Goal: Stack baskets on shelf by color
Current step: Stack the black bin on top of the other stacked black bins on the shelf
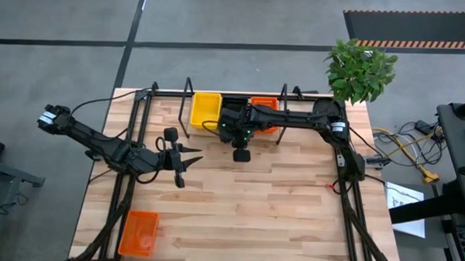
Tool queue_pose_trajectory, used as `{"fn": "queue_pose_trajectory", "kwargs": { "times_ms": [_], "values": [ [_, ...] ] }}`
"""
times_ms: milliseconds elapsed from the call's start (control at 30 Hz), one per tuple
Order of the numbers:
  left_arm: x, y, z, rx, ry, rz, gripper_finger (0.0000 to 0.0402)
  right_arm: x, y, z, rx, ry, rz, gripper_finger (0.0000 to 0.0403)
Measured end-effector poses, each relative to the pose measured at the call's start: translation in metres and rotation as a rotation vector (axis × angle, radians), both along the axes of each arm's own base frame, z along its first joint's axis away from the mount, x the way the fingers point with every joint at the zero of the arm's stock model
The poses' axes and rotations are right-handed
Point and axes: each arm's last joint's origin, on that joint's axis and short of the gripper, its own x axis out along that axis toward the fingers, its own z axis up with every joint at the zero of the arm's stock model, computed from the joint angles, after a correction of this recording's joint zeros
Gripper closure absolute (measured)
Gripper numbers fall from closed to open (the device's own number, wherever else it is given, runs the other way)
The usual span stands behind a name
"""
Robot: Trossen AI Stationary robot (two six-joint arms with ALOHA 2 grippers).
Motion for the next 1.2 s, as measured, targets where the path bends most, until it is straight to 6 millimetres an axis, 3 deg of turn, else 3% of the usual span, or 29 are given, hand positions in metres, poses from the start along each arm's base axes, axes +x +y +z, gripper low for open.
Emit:
{"fn": "queue_pose_trajectory", "kwargs": {
  "times_ms": [300, 1200],
  "values": [
    [0.0, 0.0, 0.0, 0.0, 0.0, 0.0, 0.0322, -0.003, -0.006, -0.008, -0.178, 0.056, -0.079, 0.0394],
    [0.0, 0.0, 0.0, 0.001, 0.001, 0.0, 0.0322, -0.011, -0.018, -0.02, -0.266, 0.124, -0.112, 0.0394]
  ]
}}
